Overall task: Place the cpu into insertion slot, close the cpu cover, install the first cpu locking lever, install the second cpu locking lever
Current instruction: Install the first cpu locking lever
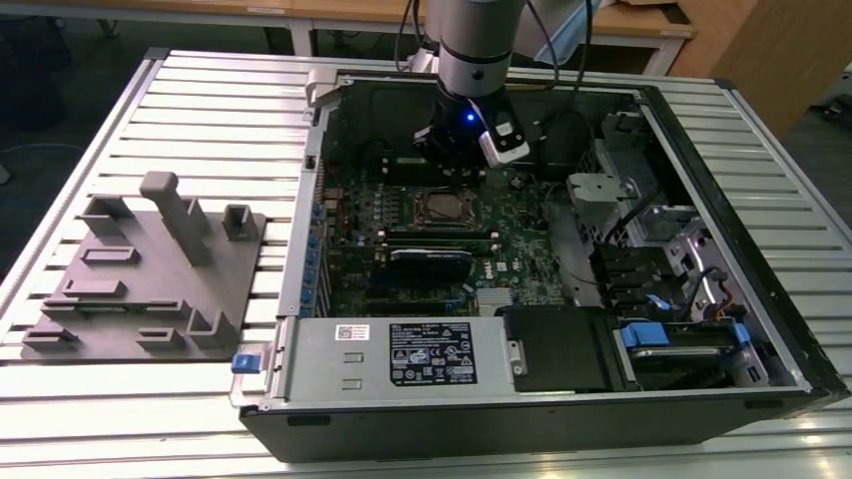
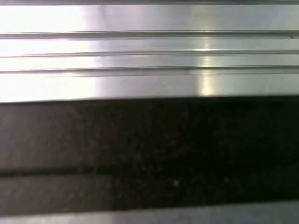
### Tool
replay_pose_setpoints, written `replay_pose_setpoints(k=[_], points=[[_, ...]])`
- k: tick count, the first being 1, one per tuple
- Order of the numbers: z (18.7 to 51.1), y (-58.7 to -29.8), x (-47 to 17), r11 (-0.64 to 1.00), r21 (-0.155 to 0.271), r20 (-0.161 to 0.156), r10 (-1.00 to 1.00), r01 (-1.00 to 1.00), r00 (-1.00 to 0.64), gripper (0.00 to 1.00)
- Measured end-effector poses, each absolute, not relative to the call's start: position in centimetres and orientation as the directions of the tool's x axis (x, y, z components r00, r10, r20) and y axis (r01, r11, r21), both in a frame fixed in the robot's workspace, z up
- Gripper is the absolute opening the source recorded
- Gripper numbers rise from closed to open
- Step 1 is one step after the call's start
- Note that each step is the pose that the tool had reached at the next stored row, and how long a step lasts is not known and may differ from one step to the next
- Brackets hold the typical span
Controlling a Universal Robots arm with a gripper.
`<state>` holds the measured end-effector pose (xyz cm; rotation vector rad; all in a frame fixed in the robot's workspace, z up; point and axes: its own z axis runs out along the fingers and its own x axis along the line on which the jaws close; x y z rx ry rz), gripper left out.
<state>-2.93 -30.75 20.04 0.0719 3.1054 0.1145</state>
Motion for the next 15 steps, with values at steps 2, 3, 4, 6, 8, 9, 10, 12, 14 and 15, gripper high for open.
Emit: replay_pose_setpoints(k=[2, 3, 4, 6, 8, 9, 10, 12, 14, 15], points=[[20.06, -30.75, -2.93, 0.996, 0.075, -0.032, 0.047, 0.045, -0.998, 0.11], [20.1, -30.75, -2.93, 0.996, 0.074, -0.032, 0.047, 0.045, -0.998, 0.11], [20.13, -30.75, -2.93, 0.996, 0.074, -0.032, 0.047, 0.045, -0.998, 0.11], [20.14, -30.75, -2.93, 0.996, 0.075, -0.032, 0.047, 0.045, -0.998, 0.11], [20.15, -30.75, -2.93, 0.996, 0.075, -0.032, 0.047, 0.045, -0.998, 0.11], [20.16, -30.75, -2.93, 0.996, 0.074, -0.032, 0.047, 0.045, -0.998, 0.11], [20.15, -30.75, -2.93, 0.996, 0.072, -0.032, 0.047, 0.045, -0.998, 0.11], [20.14, -30.75, -2.93, 0.997, 0.068, -0.032, 0.047, 0.045, -0.998, 0.11], [20.14, -30.76, -2.93, 0.997, 0.067, -0.031, 0.047, 0.045, -0.998, 0.11], [20.12, -30.75, -2.92, 0.997, 0.066, -0.032, 0.047, 0.045, -0.998, 0.11]])
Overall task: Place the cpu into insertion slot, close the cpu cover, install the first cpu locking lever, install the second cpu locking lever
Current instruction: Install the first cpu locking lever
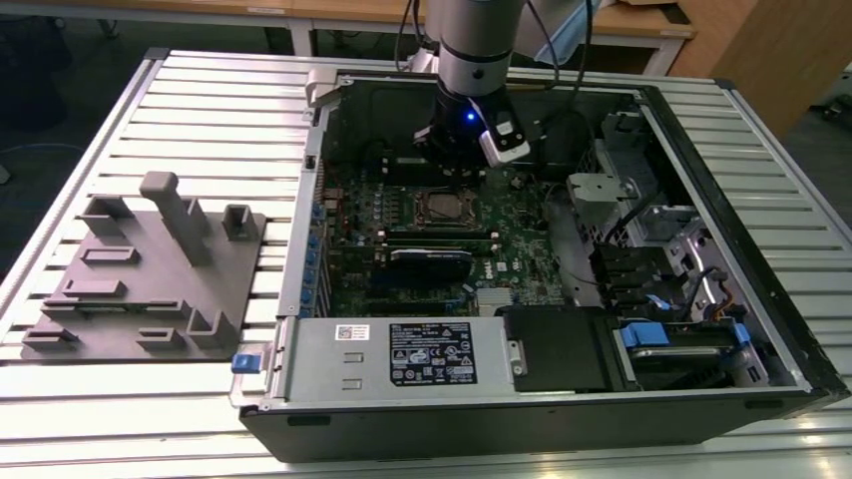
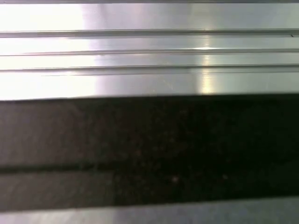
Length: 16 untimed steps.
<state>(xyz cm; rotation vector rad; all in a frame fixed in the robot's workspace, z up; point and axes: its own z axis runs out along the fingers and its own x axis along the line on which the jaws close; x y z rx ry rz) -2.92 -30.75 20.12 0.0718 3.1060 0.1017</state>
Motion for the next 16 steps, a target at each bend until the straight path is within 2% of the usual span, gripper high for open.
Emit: replay_pose_setpoints(k=[16], points=[[20.0, -30.72, -2.8, 0.998, 0.053, -0.03, 0.047, 0.045, -0.998, 0.11]])
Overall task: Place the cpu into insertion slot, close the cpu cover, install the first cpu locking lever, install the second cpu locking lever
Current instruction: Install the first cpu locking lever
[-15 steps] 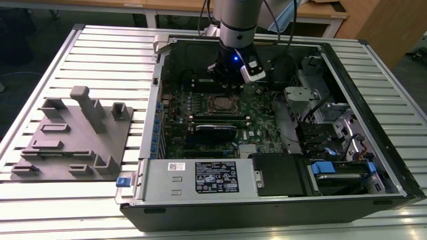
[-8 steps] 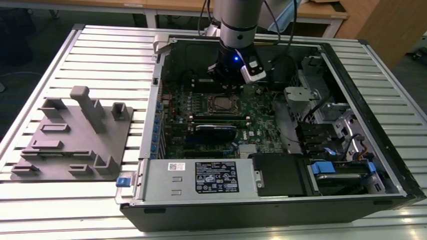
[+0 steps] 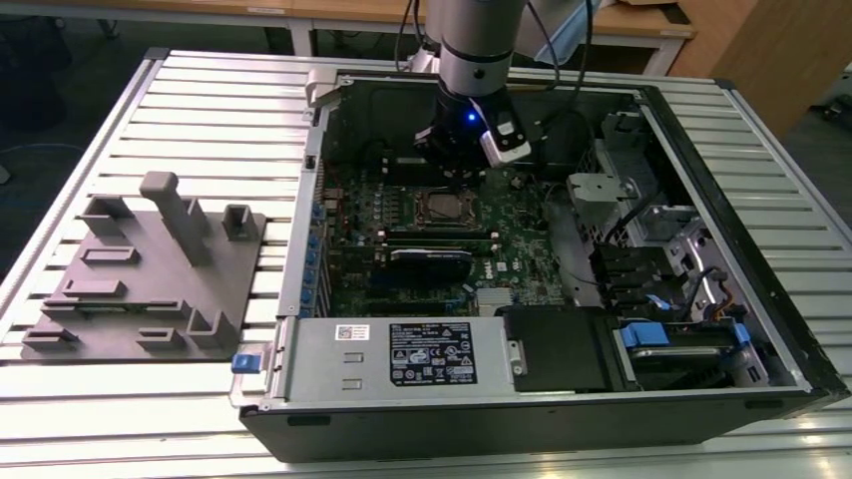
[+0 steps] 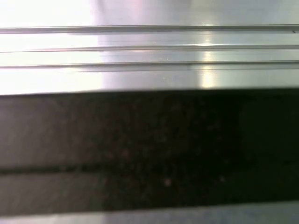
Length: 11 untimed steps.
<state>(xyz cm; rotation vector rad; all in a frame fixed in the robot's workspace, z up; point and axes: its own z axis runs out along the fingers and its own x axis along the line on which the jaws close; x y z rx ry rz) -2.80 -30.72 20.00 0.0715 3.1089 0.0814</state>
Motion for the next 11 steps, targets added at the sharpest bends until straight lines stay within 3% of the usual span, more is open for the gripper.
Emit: replay_pose_setpoints(k=[11], points=[[19.93, -30.62, -2.74, 0.998, 0.053, -0.029, 0.047, 0.045, -0.998, 0.11]])
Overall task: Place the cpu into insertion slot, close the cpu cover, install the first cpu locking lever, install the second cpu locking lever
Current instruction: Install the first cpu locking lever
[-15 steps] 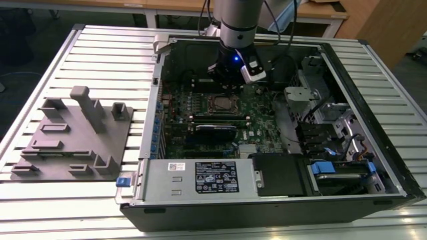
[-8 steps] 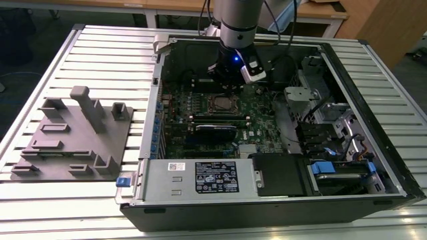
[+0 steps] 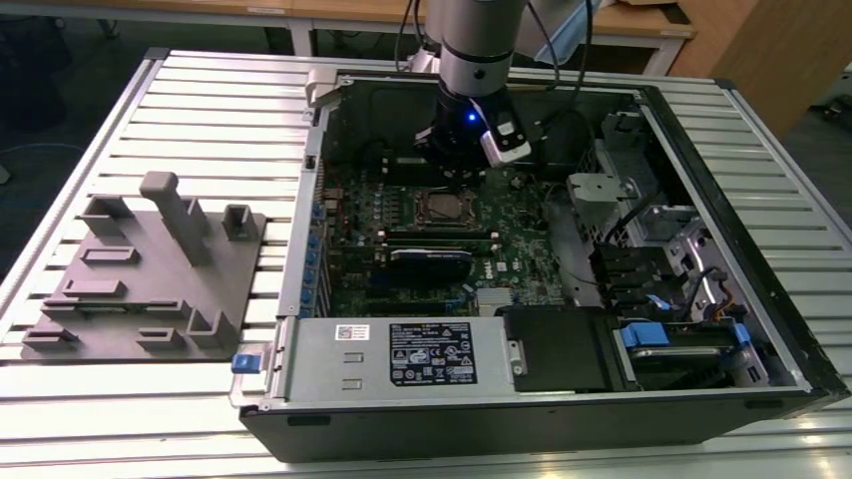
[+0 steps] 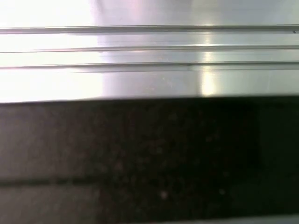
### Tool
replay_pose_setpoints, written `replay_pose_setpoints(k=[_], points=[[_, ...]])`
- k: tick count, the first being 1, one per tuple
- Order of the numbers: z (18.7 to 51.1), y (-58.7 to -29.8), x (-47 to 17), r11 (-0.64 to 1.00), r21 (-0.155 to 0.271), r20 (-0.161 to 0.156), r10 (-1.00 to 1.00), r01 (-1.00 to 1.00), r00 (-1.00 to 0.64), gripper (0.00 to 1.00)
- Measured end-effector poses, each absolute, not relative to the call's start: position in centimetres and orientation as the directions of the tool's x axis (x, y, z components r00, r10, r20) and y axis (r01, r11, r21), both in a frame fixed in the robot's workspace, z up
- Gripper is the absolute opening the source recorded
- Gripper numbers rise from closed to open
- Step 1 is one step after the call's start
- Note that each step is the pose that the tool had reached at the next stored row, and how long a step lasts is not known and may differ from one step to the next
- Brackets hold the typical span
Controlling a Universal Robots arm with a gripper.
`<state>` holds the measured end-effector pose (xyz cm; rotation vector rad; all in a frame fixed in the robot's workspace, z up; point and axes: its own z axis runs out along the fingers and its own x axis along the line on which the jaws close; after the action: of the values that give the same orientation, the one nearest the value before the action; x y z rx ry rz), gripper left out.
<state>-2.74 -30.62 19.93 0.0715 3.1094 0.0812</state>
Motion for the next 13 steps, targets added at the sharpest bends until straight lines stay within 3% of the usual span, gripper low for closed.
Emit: replay_pose_setpoints(k=[13], points=[[19.87, -30.62, -2.72, 0.998, 0.047, -0.029, 0.047, 0.045, -0.998, 0.11]])
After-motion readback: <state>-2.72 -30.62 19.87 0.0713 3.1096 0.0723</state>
